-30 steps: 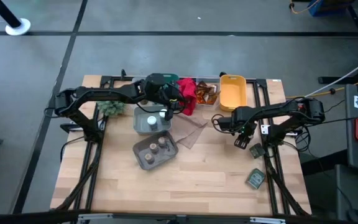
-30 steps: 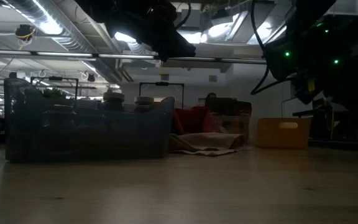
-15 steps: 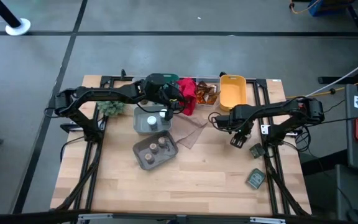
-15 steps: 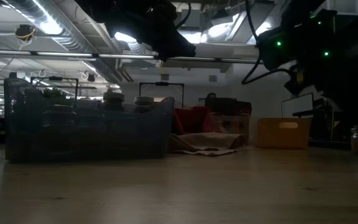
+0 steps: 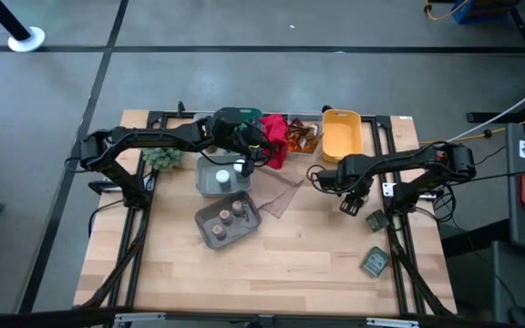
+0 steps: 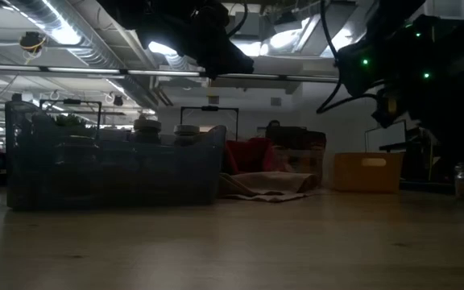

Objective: Sort spices by type
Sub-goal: Put the brown seasoning bottle into the black bin

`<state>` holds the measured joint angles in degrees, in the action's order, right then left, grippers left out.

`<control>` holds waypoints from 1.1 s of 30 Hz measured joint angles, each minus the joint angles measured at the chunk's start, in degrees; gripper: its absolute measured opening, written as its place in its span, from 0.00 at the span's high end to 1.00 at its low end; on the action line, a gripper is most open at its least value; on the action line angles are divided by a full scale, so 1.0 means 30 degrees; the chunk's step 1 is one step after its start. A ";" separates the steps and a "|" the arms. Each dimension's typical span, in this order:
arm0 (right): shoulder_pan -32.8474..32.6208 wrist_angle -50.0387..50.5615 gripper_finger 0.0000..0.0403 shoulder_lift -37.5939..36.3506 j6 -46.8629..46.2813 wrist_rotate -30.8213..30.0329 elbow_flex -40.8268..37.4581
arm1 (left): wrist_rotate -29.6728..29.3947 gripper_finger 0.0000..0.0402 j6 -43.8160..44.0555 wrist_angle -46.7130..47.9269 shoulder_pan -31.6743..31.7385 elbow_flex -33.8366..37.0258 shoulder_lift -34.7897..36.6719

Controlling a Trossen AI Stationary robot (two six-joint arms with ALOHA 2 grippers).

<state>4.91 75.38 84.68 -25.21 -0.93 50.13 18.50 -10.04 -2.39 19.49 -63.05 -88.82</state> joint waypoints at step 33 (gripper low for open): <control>0.0000 -0.1430 0.51 -0.0015 0.0037 0.2105 -0.2121 | 0.0832 0.68 -0.0763 0.2547 0.0000 -0.0015 0.2610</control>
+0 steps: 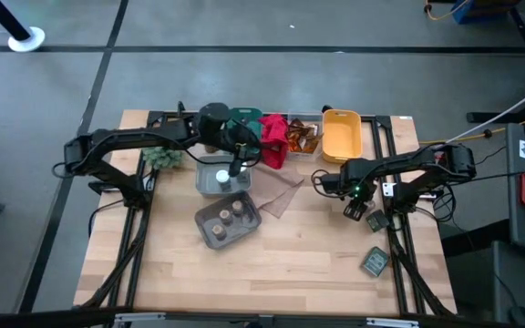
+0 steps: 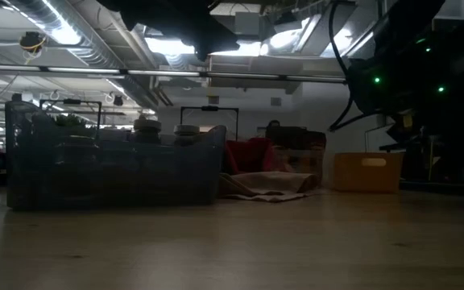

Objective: Sort spices by type
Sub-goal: Put the brown seasoning bottle into the black bin

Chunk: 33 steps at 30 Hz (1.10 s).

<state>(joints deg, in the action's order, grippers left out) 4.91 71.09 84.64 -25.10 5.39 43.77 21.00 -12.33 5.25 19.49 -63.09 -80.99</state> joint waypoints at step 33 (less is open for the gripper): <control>-0.0007 0.1144 0.51 0.0000 0.0001 0.1462 0.0007 | -0.1707 0.68 0.1978 -0.5997 0.1075 0.8233 0.7719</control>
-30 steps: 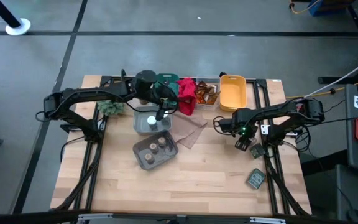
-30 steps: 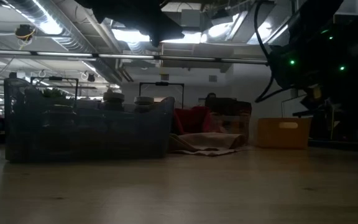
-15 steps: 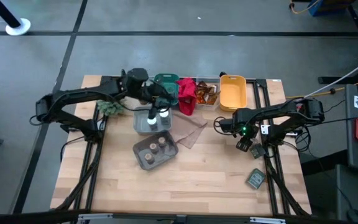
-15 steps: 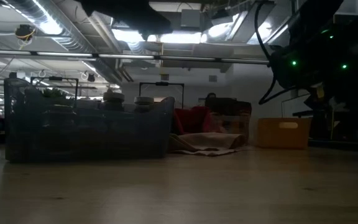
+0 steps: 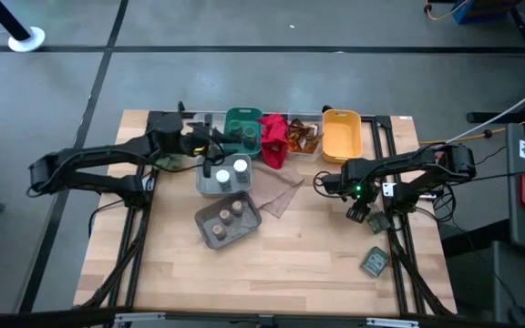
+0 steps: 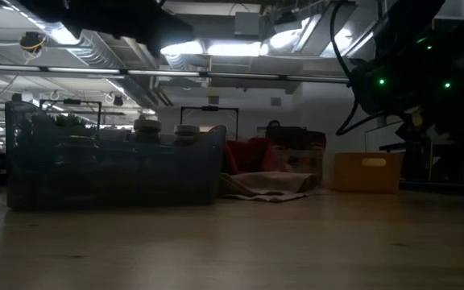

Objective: Sort spices by type
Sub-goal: Put the brown seasoning bottle into the black bin

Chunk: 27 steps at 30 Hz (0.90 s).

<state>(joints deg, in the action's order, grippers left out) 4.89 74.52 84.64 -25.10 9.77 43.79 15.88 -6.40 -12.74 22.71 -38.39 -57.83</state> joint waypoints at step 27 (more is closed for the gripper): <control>0.0000 -0.1443 0.51 -0.0007 0.0032 0.0111 -0.1316 | -0.0066 0.68 -0.0299 0.1213 0.0018 0.0190 0.0075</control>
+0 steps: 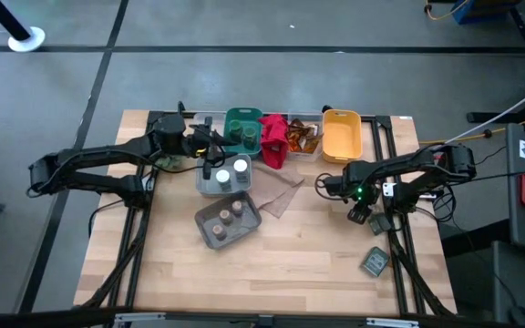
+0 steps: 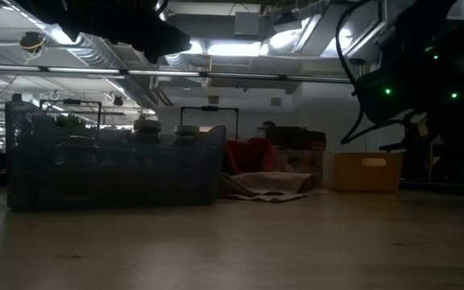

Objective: Sort spices by type
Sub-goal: Put the brown seasoning bottle into the black bin

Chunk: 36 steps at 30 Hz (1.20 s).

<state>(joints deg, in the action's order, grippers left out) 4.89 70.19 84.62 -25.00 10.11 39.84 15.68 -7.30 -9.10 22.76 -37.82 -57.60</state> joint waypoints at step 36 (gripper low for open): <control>0.0000 -0.0655 0.51 0.0000 -0.0266 0.2528 -0.0534 | 0.0015 0.68 -0.0709 0.0586 0.0009 0.0000 0.0189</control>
<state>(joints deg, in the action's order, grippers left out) 4.89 68.23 84.62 -25.80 17.69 38.24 15.73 -9.42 -7.35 22.79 -37.82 -57.04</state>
